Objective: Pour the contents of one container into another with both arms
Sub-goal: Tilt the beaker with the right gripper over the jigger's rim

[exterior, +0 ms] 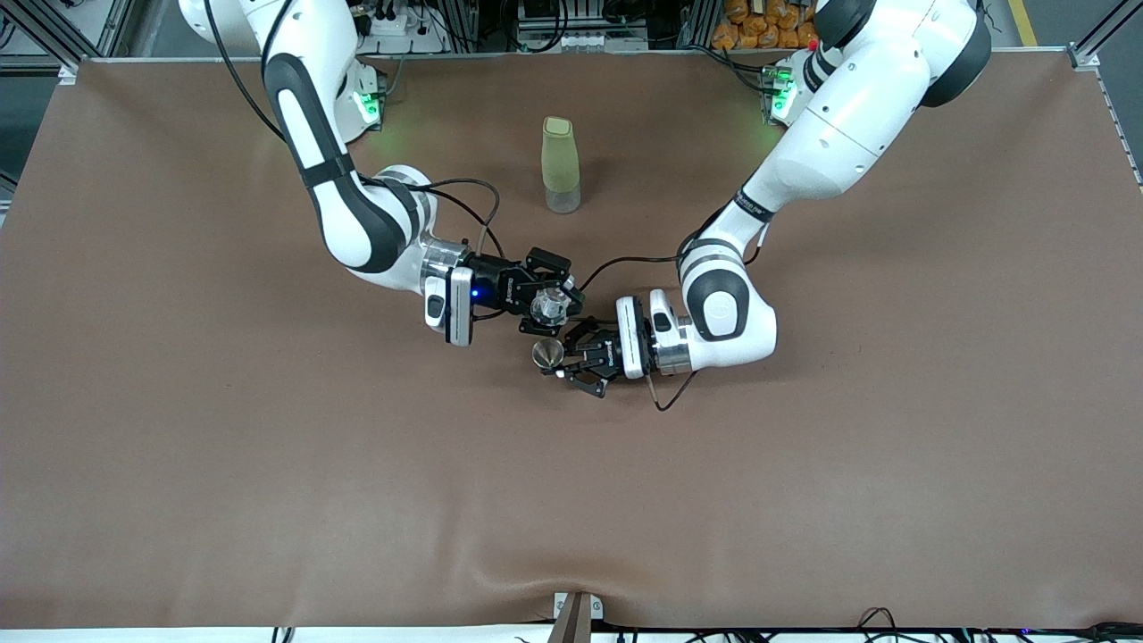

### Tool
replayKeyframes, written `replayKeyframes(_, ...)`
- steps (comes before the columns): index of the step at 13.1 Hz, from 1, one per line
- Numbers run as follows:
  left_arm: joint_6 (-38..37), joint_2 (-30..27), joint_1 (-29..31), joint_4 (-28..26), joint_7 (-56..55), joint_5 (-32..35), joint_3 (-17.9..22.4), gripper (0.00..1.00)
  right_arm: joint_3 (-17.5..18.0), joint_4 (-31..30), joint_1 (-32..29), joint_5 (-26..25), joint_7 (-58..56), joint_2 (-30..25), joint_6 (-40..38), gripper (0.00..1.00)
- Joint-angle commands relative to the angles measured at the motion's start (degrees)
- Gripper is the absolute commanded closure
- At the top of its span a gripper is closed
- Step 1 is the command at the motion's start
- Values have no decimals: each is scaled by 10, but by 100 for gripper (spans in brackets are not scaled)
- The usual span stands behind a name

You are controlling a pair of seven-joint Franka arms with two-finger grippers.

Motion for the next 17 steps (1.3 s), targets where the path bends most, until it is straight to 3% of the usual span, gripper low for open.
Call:
replayKeyframes(1,1,5,-3,8,16,-21,-1,100,6,11,-5,11,25,7,4,100)
replayKeyframes(17,-18,0,6,-2,21,-16,-6,100,5,25,-6,9,184,9,0,100)
